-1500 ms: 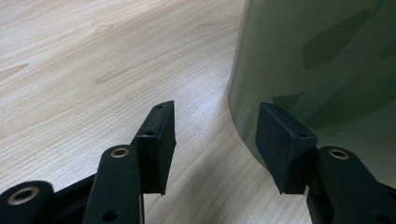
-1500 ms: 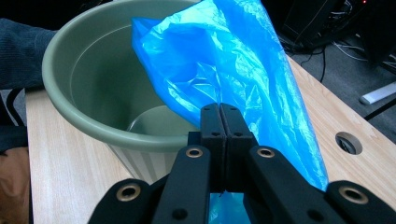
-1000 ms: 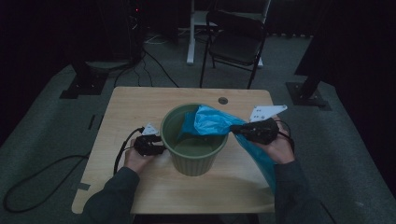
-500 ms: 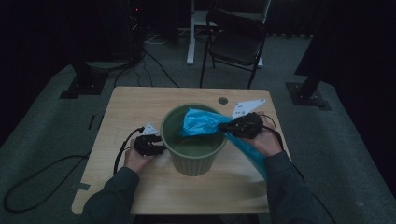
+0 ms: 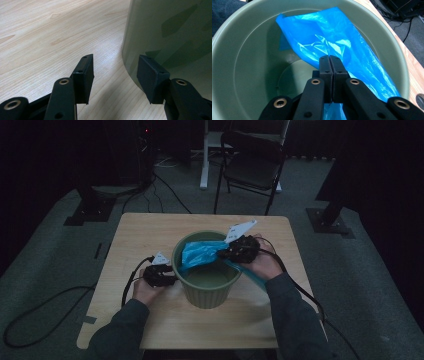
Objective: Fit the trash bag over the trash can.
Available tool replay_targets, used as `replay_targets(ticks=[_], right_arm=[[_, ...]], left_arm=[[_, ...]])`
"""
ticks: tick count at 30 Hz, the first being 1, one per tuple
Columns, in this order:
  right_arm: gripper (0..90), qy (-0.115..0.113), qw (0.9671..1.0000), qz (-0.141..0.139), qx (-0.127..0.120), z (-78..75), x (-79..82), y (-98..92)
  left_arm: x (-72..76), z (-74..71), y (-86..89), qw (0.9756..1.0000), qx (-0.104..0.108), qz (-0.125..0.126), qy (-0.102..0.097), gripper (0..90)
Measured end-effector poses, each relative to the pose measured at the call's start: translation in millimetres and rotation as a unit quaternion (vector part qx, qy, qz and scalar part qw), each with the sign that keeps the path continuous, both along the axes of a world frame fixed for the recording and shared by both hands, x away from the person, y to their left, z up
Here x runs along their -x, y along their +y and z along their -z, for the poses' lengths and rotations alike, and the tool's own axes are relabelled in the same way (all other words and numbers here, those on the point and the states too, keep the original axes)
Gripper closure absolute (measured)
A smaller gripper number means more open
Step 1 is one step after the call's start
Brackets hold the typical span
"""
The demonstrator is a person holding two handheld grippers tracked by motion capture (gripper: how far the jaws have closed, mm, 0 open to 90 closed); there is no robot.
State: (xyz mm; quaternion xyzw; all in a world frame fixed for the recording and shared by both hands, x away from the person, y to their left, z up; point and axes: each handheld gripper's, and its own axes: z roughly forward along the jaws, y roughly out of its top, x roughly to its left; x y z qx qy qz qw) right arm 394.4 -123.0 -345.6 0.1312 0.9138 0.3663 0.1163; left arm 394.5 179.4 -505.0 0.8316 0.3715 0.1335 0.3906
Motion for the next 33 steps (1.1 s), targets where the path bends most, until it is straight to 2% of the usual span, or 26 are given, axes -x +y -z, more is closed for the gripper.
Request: replay_targets(ticks=[7,12,15,16,20,22,24,29,33], right_arm=[[89.4,0.013,0.9998,-0.009,0.011,6.0,-7.5,19.8],[89.4,0.024,0.9992,-0.012,0.03,16.2,-9.0,27.3],[89.2,0.024,0.9992,-0.014,0.03,17.2,-8.3,28.7],[87.8,0.024,0.9994,-0.013,0.024,16.1,-7.7,28.0],[66.6,0.006,0.9999,-0.007,-0.012,5.5,-1.0,20.4],[66.6,0.006,0.9999,-0.007,-0.012,5.5,-1.0,20.4],[56.7,-0.011,0.9989,-0.006,-0.045,-9.1,9.4,8.8],[51.9,-0.031,0.9966,0.004,-0.076,-23.7,21.1,-6.5],[54.5,-0.051,0.9941,0.019,-0.094,-29.3,32.1,-21.9]], left_arm=[[0.2,-0.6,0.6,1.0,0.001,0.001,0.0,48.0],[0.2,-0.5,0.6,1.0,0.001,0.001,0.0,48.0],[0.2,-0.6,0.5,1.0,0.001,0.001,0.0,47.9],[0.2,-0.6,0.6,1.0,0.001,0.001,0.0,47.9],[0.3,-0.6,0.7,1.0,0.002,0.002,-0.001,47.9],[0.3,-0.6,0.7,1.0,0.002,0.001,0.0,47.9],[0.3,-0.6,0.6,1.0,0.001,0.001,0.0,47.9],[0.5,-0.6,0.6,1.0,0.0,0.001,0.0,47.9],[0.5,-0.6,0.7,1.0,0.002,0.002,0.0,47.9]])
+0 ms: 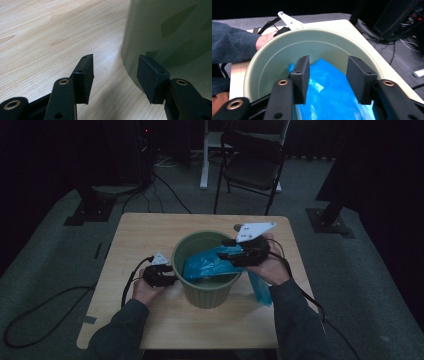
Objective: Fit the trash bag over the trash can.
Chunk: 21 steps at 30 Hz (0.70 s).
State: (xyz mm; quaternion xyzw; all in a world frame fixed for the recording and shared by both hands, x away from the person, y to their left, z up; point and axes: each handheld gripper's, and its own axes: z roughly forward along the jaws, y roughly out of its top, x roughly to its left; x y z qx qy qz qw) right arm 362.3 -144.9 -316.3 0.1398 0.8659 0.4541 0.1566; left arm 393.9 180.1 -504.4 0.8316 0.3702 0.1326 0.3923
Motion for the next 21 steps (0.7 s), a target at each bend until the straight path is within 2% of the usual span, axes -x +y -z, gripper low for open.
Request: replay_targets(ticks=[1,5,7,11,21], right_arm=[[54.5,0.0,1.0,0.0,0.0,0.0,0.0,0.0],[59.0,-0.001,0.9995,0.033,-0.005,6.3,6.9,-24.5],[59.4,-0.001,0.9993,0.036,-0.006,7.4,7.7,-27.2],[59.8,0.002,0.998,0.059,-0.021,16.0,16.1,-50.8],[59.5,0.001,0.9962,0.085,-0.019,33.9,36.1,-75.7]], left_arm=[[0.0,0.0,0.0,1.0,0.0,0.0,0.0,47.9],[-0.1,0.2,-0.4,1.0,-0.002,0.0,0.0,48.1],[0.0,0.2,-0.5,1.0,-0.002,0.0,-0.001,48.7],[-0.2,0.4,-0.7,1.0,-0.001,0.0,-0.001,49.2],[-0.4,-1.0,2.1,0.9999,0.014,-0.004,0.001,49.5]])
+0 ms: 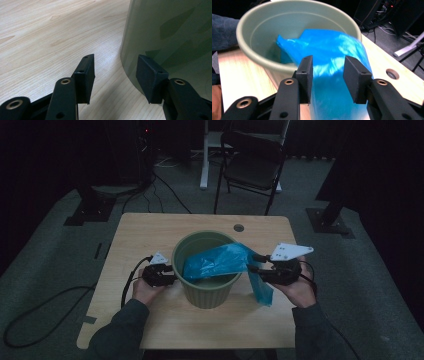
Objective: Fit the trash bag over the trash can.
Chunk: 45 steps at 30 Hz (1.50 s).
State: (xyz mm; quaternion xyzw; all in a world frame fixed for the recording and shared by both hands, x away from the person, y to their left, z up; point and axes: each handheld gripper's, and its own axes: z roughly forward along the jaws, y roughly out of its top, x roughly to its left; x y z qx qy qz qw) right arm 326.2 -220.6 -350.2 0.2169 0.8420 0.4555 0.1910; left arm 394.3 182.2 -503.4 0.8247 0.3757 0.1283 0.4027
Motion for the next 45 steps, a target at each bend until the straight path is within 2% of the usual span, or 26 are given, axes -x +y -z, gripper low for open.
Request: replay_targets(ticks=[1,3,7,11,13,17,19,20,23,24,26,28,42,43,45], right_arm=[[59.1,0.002,1.0,0.007,0.0,6.3,4.2,-6.7],[59.1,0.003,1.0,0.008,0.0,8.3,5.2,-8.3],[58.8,0.015,0.9996,0.022,0.007,23.7,8.6,-16.2],[58.5,0.026,0.9994,0.022,0.007,33.1,7.7,-18.0],[58.1,0.036,0.999,0.019,0.016,42.6,5.5,-16.8],[58.0,0.036,0.9989,0.022,0.02,45.7,4.7,-16.4],[59.8,0.036,0.9985,0.031,0.026,50.5,3.4,-17.4],[61.0,0.035,0.9985,0.033,0.027,50.7,3.1,-17.9],[74.4,0.035,0.9982,0.041,0.027,50.7,1.2,-19.0],[74.4,0.035,0.9982,0.041,0.027,50.7,1.2,-19.0],[85.6,0.029,0.998,0.047,0.029,48.8,-0.8,-18.3],[89.5,0.026,0.998,0.049,0.031,46.3,-1.8,-18.1],[90.0,0.001,0.9992,0.034,0.021,17.0,-6.1,-13.6],[90.0,-0.003,0.9994,0.03,0.017,12.2,-8.2,-10.3],[90.0,-0.005,0.9995,0.026,0.016,10.8,-8.9,-9.1]], left_arm=[[-0.1,0.0,0.4,1.0,0.0,0.0,0.0,49.5],[0.0,0.0,0.4,1.0,0.0,0.0,0.0,49.6],[-0.3,0.2,0.6,1.0,0.003,0.001,0.003,49.6],[-0.1,0.1,0.4,1.0,0.003,0.002,0.005,49.5],[0.2,0.0,0.5,1.0,0.003,0.003,0.006,49.5],[0.7,-0.3,1.4,1.0,0.003,0.002,0.006,49.5],[0.8,-0.4,2.0,1.0,0.003,0.001,0.006,49.5],[0.8,-0.4,2.0,1.0,0.002,0.0,0.006,49.4],[0.7,-0.3,1.7,1.0,-0.003,-0.003,0.009,49.5],[0.7,-0.3,1.7,1.0,-0.003,-0.003,0.009,49.5],[1.3,-1.1,2.4,0.9999,-0.002,-0.003,0.01,49.6],[1.7,-2.0,3.2,1.0,0.0,-0.005,0.008,49.9],[7.0,-12.0,9.8,0.9999,0.015,-0.002,-0.002,50.4],[9.6,-17.6,11.6,0.9998,0.019,-0.002,-0.009,50.6],[10.6,-19.5,12.3,0.9997,0.019,-0.001,-0.013,50.7]])
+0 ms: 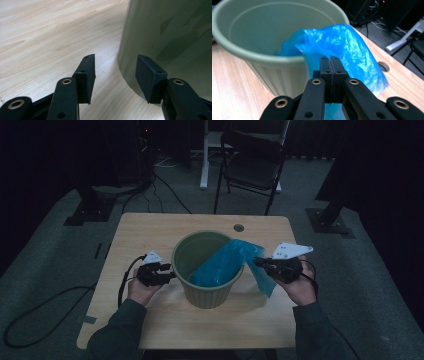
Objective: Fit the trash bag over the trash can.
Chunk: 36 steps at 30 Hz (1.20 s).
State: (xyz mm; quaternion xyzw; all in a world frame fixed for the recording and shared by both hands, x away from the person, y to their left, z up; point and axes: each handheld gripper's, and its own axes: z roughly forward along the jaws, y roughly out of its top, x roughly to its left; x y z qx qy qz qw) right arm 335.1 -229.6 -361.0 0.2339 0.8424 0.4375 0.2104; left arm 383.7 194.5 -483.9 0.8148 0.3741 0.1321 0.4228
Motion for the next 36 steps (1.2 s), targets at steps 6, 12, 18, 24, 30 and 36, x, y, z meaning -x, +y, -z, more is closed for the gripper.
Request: replay_targets(ticks=[6,12,18,24,30,36], right_arm=[[90.0,-0.005,0.9998,-0.02,-0.002,-9.2,-3.9,16.3],[90.0,-0.009,0.9995,-0.03,0.002,-14.9,-7.8,27.0],[90.0,-0.011,0.9992,-0.037,0.003,-17.1,-11.6,34.9],[90.0,-0.007,0.999,-0.044,0.003,-16.7,-15.9,42.6],[90.0,-0.007,0.9986,-0.053,0.006,-17.9,-17.7,48.9],[90.0,-0.004,0.9983,-0.058,0.011,-17.1,-19.4,52.4]], left_arm=[[6.1,-13.9,4.5,0.9998,0.002,0.0,-0.022,50.7],[9.1,-24.7,12.2,0.9995,0.008,0.0,-0.032,50.7],[10.3,-34.8,22.6,0.999,0.029,0.0,-0.033,50.8],[13.3,-43.3,29.0,0.9986,0.031,0.008,-0.042,51.3],[16.2,-52.1,33.0,0.9975,0.041,0.023,-0.052,52.0],[17.1,-66.0,38.7,0.9958,0.052,0.035,-0.066,53.4]])
